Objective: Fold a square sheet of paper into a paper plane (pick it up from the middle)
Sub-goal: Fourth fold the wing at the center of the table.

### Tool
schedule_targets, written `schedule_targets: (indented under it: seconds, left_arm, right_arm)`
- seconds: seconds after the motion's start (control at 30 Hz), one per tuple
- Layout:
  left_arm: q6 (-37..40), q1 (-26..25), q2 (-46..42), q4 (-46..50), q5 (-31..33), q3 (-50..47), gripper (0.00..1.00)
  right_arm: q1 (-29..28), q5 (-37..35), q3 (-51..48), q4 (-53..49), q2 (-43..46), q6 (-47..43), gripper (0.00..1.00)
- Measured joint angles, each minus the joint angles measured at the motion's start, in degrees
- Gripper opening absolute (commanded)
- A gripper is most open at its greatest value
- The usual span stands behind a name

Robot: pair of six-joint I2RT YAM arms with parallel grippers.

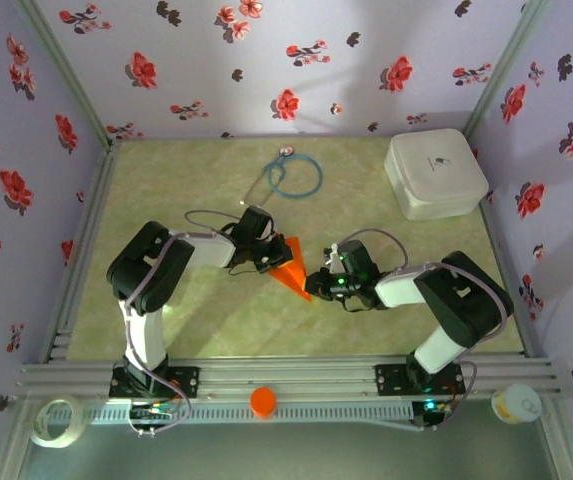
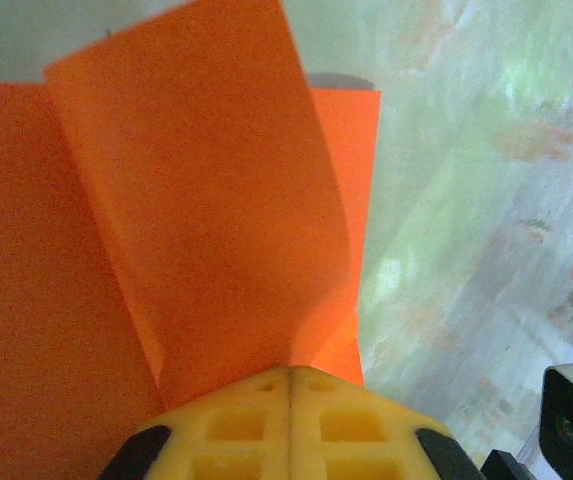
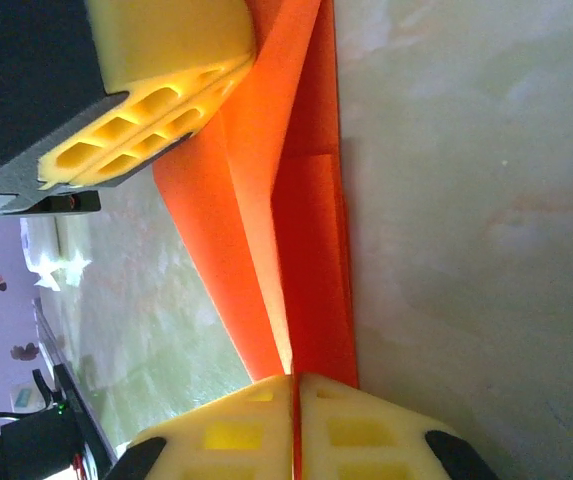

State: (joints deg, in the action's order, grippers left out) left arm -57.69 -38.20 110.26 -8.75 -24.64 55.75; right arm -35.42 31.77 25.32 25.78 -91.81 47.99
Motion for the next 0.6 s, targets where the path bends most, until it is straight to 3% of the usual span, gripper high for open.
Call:
schedule_targets:
  seconds: [0.2,0.6]
  left_arm:
    - [0.0,0.11,0.0,-0.26,-0.07,-0.11,0.0]
    - [-0.02,0.31,0.0,-1.03,-0.48,-0.52,0.0]
  right_arm:
    - [-0.13,-0.04,0.02,-1.14,0.96,0.0,0.16]
    - [-0.15,-0.7,-0.31,-5.6,2.78,-0.85,0.08]
